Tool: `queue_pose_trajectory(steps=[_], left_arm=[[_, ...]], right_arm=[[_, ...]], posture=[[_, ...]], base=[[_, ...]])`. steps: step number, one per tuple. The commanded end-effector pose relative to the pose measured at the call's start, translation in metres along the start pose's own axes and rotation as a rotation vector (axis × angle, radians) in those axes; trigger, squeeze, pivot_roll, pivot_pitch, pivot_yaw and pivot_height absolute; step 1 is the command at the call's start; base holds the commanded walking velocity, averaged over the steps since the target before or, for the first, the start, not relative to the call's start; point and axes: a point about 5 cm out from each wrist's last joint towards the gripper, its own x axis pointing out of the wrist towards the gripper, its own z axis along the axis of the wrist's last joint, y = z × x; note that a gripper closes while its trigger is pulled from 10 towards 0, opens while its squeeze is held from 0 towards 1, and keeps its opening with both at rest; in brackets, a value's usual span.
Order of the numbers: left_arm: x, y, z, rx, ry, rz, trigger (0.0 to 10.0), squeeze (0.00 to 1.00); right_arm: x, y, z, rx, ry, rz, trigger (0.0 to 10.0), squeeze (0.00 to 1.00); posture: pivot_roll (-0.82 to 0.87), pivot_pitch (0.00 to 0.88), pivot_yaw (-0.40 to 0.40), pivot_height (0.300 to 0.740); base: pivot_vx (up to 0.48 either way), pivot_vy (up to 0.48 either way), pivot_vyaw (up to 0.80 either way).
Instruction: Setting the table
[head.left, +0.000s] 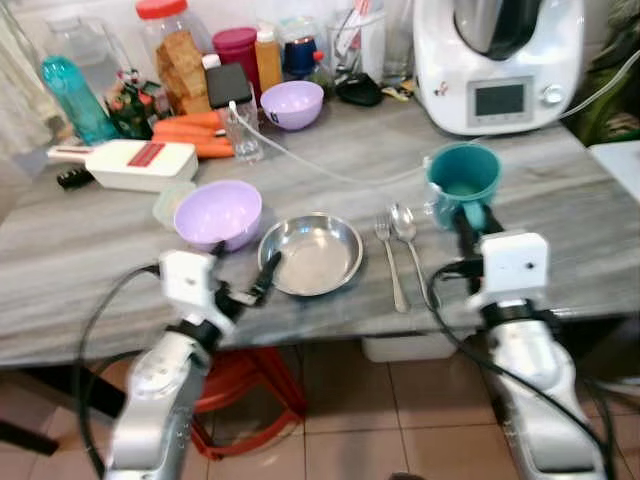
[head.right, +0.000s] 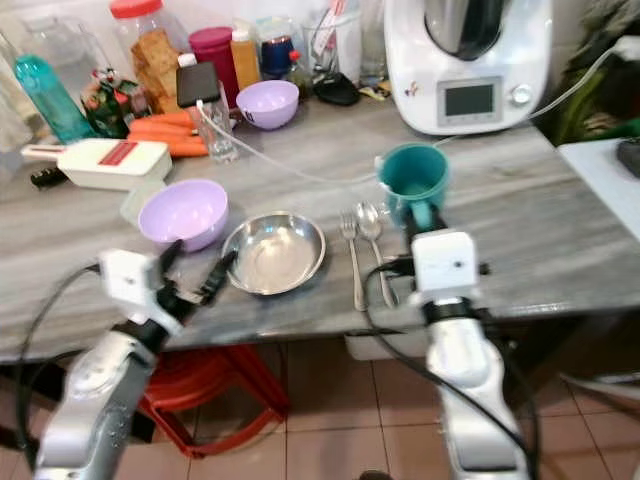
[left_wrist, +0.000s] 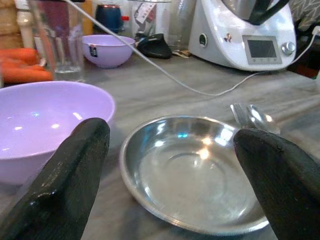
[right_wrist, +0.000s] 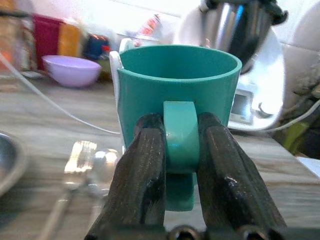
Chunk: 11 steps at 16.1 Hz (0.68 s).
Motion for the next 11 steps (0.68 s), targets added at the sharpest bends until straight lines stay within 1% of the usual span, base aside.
queue_pose_trajectory(steps=[1,3,4,8,11], left_arm=[[-0.0048,0.0085,0.0047,0.024,-0.004,0.031,10.0,0.00],[-0.0051,0.0081,0.0037,0.019,0.002,0.034,10.0,0.00],[-0.0051,0.0078,0.0035,0.011,0.000,0.038,10.0,0.00],[-0.0060,0.0075,0.0029,0.014,0.001,0.035,10.0,0.00],[-0.0085,0.0090,0.0019,0.032,0.009,0.007,10.0,0.00]], right_arm=[[0.0023,0.0052,0.0093,0.020,-0.040,0.015,10.0,0.00],[0.0028,0.0059,0.0090,0.019,-0.039,0.020,10.0,0.00],[0.0031,0.0060,0.0086,0.022,-0.037,0.020,10.0,0.00],[0.0035,0.0055,0.0068,0.033,-0.027,0.018,10.0,0.00],[0.0048,0.0062,0.0064,0.054,-0.025,0.030,10.0,0.00]], posture=[[-0.10,0.072,0.085,0.740],[-0.10,0.072,0.085,0.740],[-0.10,0.072,0.085,0.740],[-0.11,0.067,0.083,0.740],[-0.11,0.067,0.083,0.740]], base=[[0.315,0.000,0.00],[0.309,0.000,0.75],[0.000,0.000,0.53],[0.000,0.000,0.00],[0.000,0.000,0.00]])
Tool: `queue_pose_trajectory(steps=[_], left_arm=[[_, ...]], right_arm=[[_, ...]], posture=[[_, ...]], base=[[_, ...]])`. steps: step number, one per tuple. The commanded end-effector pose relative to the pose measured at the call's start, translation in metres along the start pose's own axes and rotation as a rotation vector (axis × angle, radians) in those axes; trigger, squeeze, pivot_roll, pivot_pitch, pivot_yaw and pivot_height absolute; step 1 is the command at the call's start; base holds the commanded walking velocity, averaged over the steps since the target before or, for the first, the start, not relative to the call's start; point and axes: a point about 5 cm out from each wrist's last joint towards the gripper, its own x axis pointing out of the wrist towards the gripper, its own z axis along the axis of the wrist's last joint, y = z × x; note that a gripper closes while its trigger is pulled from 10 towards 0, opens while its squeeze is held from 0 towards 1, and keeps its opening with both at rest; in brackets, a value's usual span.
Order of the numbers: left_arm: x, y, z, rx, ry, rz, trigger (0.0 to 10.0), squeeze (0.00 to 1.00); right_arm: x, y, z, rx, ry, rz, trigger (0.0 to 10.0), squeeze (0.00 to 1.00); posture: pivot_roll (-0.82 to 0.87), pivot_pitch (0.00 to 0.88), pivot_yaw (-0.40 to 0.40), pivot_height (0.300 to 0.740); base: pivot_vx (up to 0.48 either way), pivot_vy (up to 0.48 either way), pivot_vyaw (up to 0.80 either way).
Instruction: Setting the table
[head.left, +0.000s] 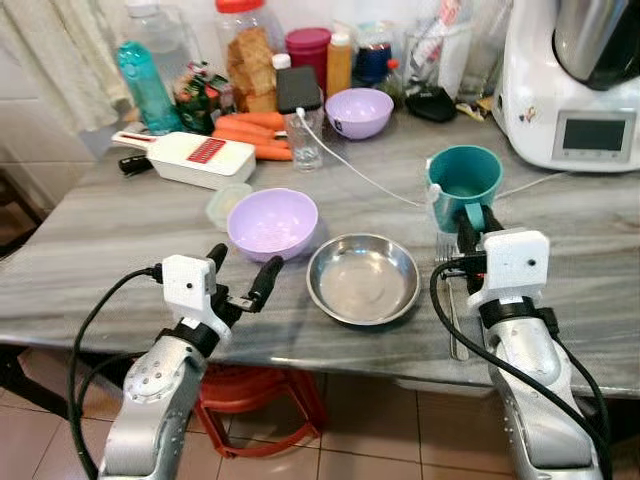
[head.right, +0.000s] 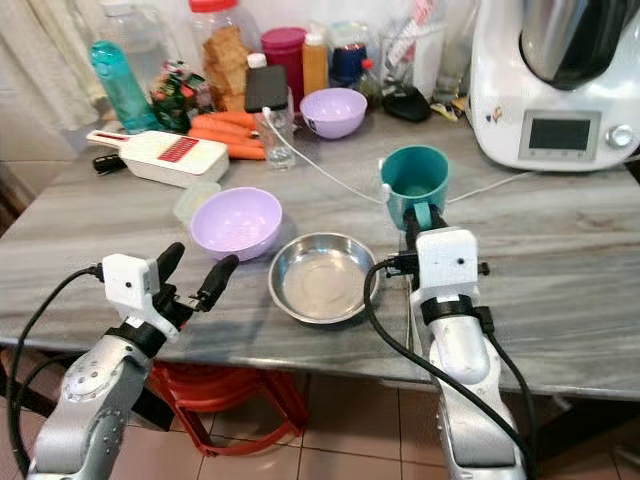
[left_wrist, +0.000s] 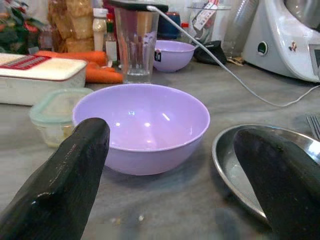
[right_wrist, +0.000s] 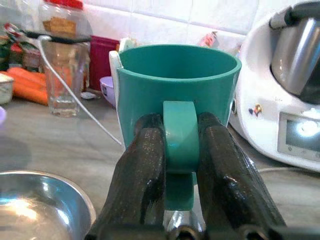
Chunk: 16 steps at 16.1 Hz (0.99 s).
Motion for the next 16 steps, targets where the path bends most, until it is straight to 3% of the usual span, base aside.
queue_pose_trajectory(steps=[1,7,9,11,16], left_arm=[[-0.004,0.001,-0.001,-0.003,0.003,-0.033,10.0,0.00],[-0.013,-0.018,-0.001,-0.090,0.045,-0.305,10.0,0.00],[-0.014,-0.020,-0.001,-0.101,0.051,-0.337,10.0,0.00],[-0.017,-0.020,-0.001,-0.099,0.064,-0.354,10.0,0.00],[-0.020,-0.023,0.000,-0.108,0.077,-0.374,10.0,0.00]], right_arm=[[0.003,0.000,0.002,0.026,-0.007,0.014,10.0,0.00],[0.027,-0.002,-0.003,0.083,0.000,0.118,10.0,0.00],[0.032,-0.001,-0.005,0.103,0.005,0.139,10.0,0.00],[0.041,0.011,-0.009,0.155,0.019,0.223,10.0,0.00],[0.055,0.017,-0.020,0.142,0.036,0.303,10.0,0.00]], posture=[[-0.11,0.067,0.083,0.740],[-0.10,0.074,0.088,0.740],[-0.10,0.074,0.088,0.740],[-0.09,0.081,0.088,0.740],[-0.07,0.097,0.098,0.740]], base=[[0.000,0.000,0.00],[0.000,0.000,0.00],[0.000,0.000,0.00],[0.000,0.000,0.00],[0.000,0.000,0.00]])
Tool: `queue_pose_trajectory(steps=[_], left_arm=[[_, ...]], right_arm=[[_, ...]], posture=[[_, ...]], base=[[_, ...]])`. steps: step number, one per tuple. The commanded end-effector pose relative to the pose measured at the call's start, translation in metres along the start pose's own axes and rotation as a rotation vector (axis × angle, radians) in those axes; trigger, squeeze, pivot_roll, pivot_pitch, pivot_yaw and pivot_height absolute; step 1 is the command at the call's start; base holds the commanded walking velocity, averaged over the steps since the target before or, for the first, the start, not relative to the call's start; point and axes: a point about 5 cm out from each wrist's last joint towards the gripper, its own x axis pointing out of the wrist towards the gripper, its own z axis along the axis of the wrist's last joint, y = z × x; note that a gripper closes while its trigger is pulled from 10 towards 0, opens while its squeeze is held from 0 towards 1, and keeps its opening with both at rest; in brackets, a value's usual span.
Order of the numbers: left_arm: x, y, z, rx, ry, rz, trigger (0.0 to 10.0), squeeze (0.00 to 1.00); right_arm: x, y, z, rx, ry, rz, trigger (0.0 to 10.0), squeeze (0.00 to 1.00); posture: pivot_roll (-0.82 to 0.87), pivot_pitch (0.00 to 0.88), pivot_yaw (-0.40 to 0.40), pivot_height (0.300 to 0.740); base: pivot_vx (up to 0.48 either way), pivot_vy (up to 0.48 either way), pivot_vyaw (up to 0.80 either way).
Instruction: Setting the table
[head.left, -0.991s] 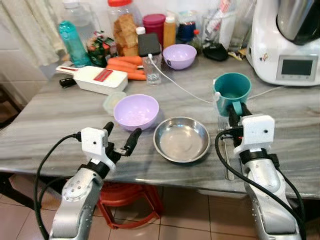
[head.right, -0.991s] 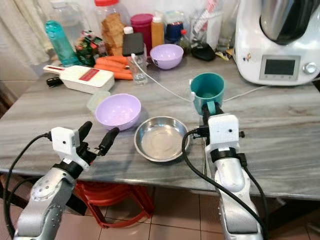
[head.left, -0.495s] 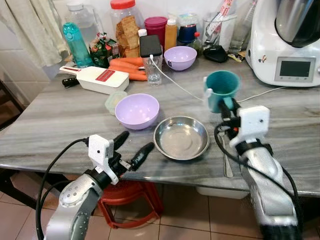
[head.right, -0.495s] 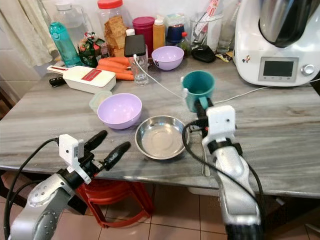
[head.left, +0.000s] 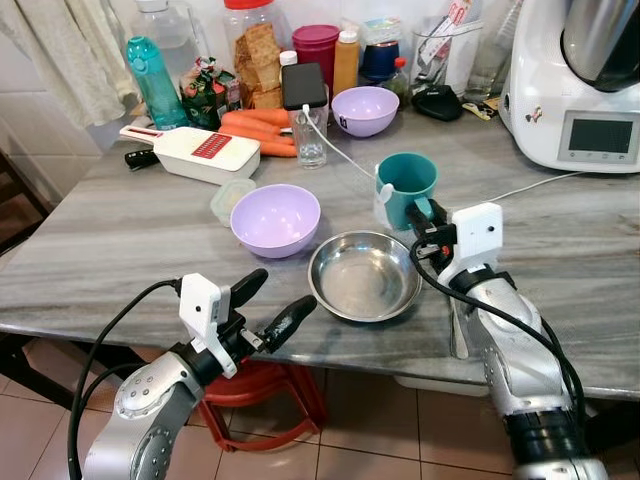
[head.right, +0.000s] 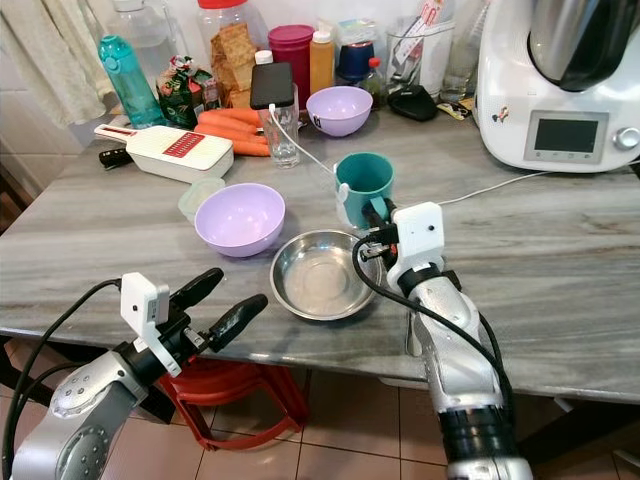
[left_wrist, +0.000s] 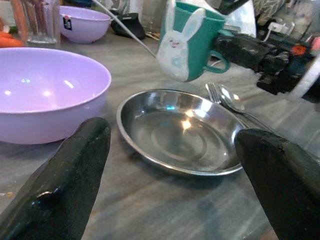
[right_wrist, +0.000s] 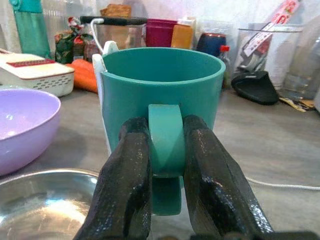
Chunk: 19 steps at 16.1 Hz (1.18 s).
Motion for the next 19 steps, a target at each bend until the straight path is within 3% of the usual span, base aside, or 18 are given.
queue_pose_trajectory(steps=[1,15,16,17,18,19], left_arm=[[-0.003,-0.002,0.003,0.006,0.008,-0.027,10.0,0.00],[-0.007,-0.006,0.005,-0.004,0.042,-0.083,10.0,0.00],[-0.007,-0.007,0.005,-0.004,0.044,-0.086,10.0,0.00],[-0.007,-0.008,0.005,-0.005,0.045,-0.089,10.0,0.00],[-0.007,-0.008,0.005,-0.006,0.047,-0.091,10.0,0.00],[-0.007,-0.007,0.005,-0.006,0.047,-0.091,10.0,0.00]], right_arm=[[0.006,0.003,0.006,-0.006,-0.035,0.032,10.0,0.00],[0.011,-0.003,-0.012,0.011,-0.004,0.069,10.0,0.00],[0.012,-0.003,-0.012,0.012,-0.006,0.071,10.0,0.11],[0.012,-0.003,-0.012,0.012,-0.008,0.072,10.0,0.39],[0.012,-0.003,-0.013,0.012,-0.009,0.072,10.0,0.80],[0.013,-0.003,-0.013,0.011,-0.010,0.072,10.0,1.00]], posture=[[-0.07,0.097,0.098,0.740],[-0.05,0.118,0.109,0.740],[-0.05,0.118,0.109,0.740],[-0.05,0.118,0.109,0.740],[-0.05,0.113,0.110,0.740],[-0.05,0.113,0.110,0.740]], base=[[0.000,0.000,0.00],[0.000,0.000,0.00],[0.000,0.000,0.00],[0.000,0.000,0.00],[0.000,0.000,0.00],[0.000,0.000,0.00]])
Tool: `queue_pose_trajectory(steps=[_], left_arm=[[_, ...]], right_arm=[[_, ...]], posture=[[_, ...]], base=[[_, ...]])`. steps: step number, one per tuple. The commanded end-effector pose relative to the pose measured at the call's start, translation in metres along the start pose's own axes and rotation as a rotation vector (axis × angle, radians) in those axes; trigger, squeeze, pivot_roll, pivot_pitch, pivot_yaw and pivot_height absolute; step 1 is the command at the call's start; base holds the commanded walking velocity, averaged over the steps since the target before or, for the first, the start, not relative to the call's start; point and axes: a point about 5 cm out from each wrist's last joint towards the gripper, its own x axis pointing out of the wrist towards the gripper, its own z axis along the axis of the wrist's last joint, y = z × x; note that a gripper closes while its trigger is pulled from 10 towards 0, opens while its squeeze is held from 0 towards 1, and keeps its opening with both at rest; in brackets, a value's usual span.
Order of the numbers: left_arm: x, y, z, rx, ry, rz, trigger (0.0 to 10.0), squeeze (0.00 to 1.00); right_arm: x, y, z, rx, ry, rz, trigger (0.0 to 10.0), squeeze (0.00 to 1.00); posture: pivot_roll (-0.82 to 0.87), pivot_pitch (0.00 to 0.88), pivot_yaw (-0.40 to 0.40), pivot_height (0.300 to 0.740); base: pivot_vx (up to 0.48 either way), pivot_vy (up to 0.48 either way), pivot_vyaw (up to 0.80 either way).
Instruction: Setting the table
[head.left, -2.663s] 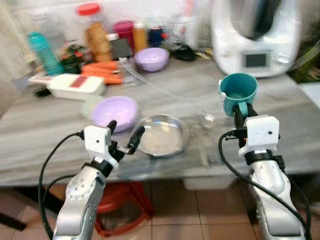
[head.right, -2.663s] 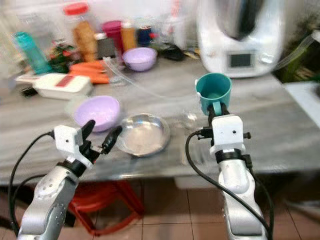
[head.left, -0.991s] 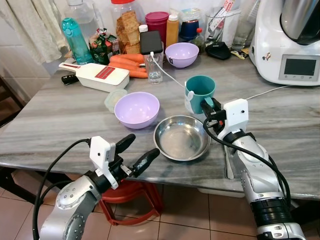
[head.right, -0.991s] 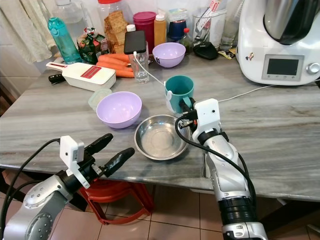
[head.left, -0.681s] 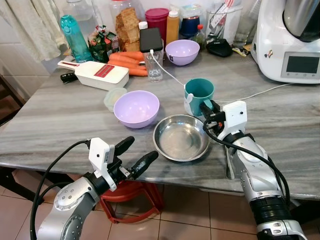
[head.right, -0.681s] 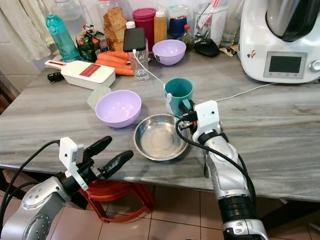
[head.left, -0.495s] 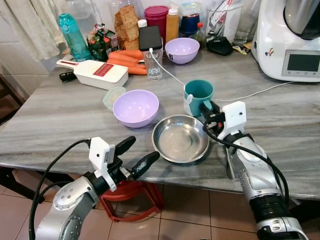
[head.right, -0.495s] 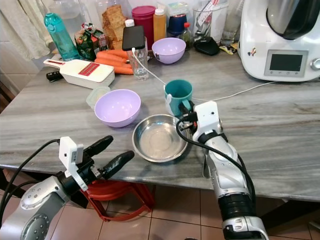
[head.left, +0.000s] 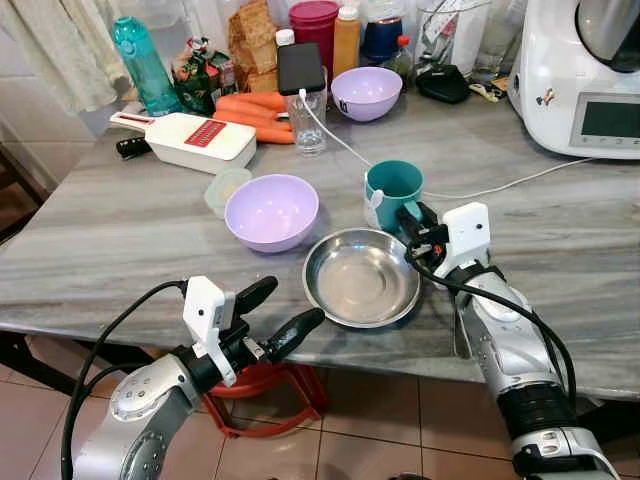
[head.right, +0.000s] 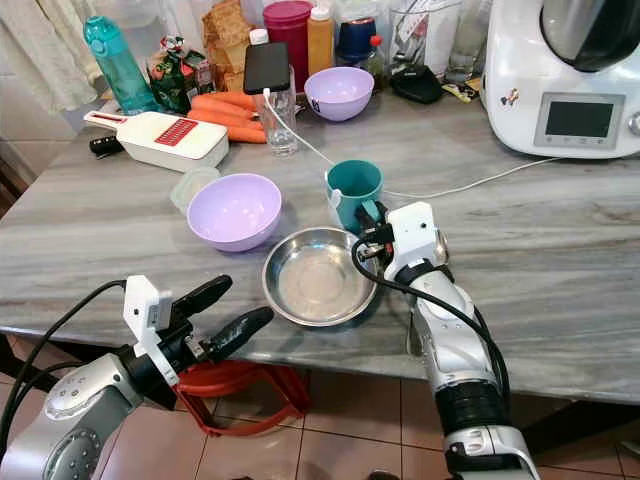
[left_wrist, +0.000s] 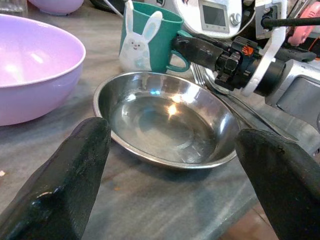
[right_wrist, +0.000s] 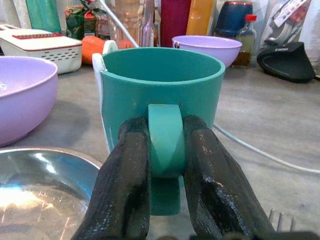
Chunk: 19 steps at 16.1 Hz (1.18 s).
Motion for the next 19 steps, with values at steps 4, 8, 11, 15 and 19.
queue_pose_trajectory(steps=[4,8,11,15,19], left_arm=[[-0.001,-0.001,0.003,0.020,0.002,-0.022,10.0,0.00],[0.001,-0.001,0.003,0.031,-0.005,-0.009,10.0,0.00],[0.004,0.001,0.003,0.031,-0.016,0.003,10.0,0.00],[0.005,0.002,0.001,0.028,-0.026,0.014,10.0,0.00],[0.005,0.005,0.000,0.019,-0.045,0.047,10.0,0.00]], right_arm=[[0.002,-0.002,0.004,-0.002,-0.023,-0.001,10.0,1.00],[0.002,-0.002,0.009,0.004,-0.047,-0.010,10.0,1.00],[0.000,-0.002,0.021,0.008,-0.084,-0.019,10.0,1.00],[-0.019,0.008,0.028,0.007,-0.120,-0.070,10.0,1.00],[-0.038,0.021,0.027,0.019,-0.119,-0.176,10.0,1.00]], posture=[[-0.05,0.104,0.107,0.740],[-0.05,0.094,0.104,0.740],[-0.06,0.087,0.099,0.740],[-0.07,0.081,0.091,0.740],[-0.08,0.074,0.089,0.740]], base=[[0.000,0.000,0.00],[0.000,0.000,0.00],[0.000,0.000,0.00],[0.000,0.000,0.00],[0.000,0.000,0.00]])
